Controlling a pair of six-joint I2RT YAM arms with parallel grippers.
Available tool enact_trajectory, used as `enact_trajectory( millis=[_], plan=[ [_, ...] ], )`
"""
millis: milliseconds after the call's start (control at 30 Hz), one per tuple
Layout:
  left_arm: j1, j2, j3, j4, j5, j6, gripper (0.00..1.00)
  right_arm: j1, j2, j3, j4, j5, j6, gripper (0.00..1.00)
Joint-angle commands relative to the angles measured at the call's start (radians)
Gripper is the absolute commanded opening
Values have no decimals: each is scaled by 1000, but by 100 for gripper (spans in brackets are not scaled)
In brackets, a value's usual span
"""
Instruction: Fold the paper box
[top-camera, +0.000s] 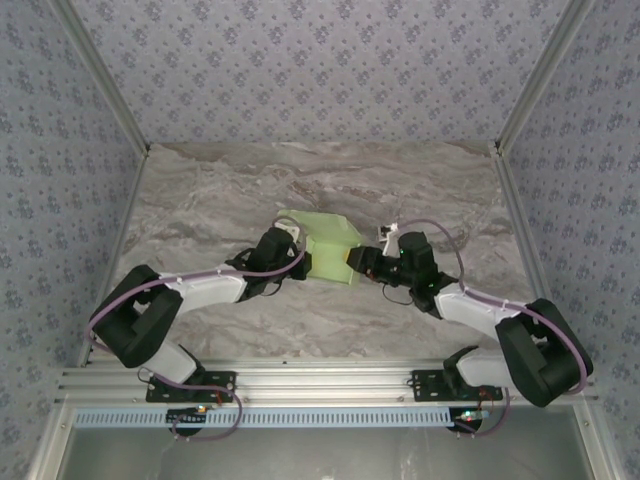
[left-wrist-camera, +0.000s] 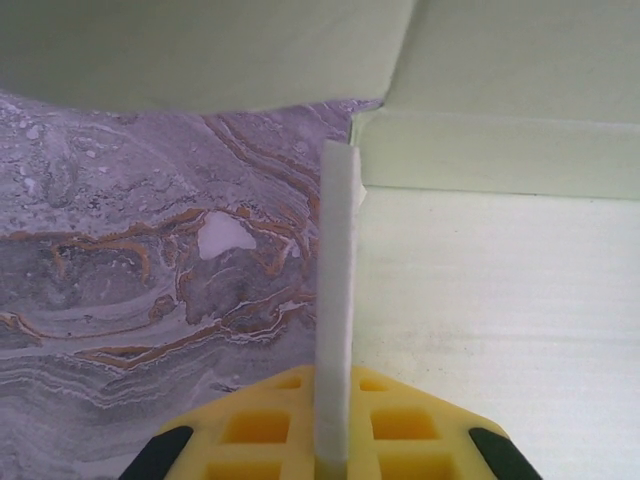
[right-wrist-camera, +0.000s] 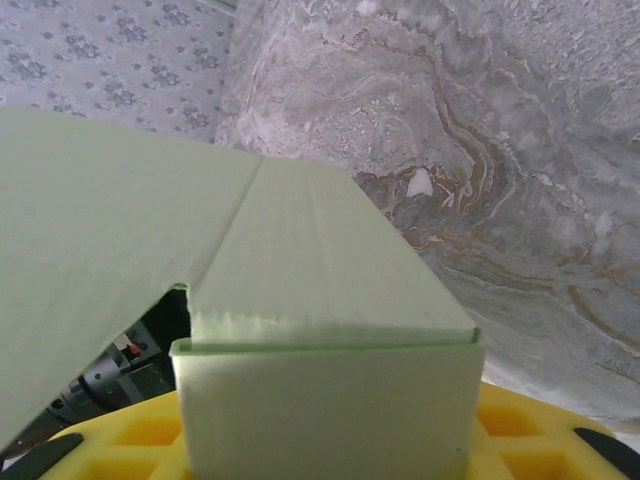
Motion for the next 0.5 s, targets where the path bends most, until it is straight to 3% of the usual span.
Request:
enact_trajectory(
  millis=[0, 167, 467],
  plan=[
    [4, -24, 33, 9, -15, -13, 17, 9, 19, 37, -75, 25, -64, 39],
    [23, -64, 6, -5, -25, -3, 30, 11, 35, 48, -91, 38, -80, 36],
    [70, -91, -20, -34, 27, 27, 37, 29, 45, 56, -93, 51, -86, 36]
  ],
)
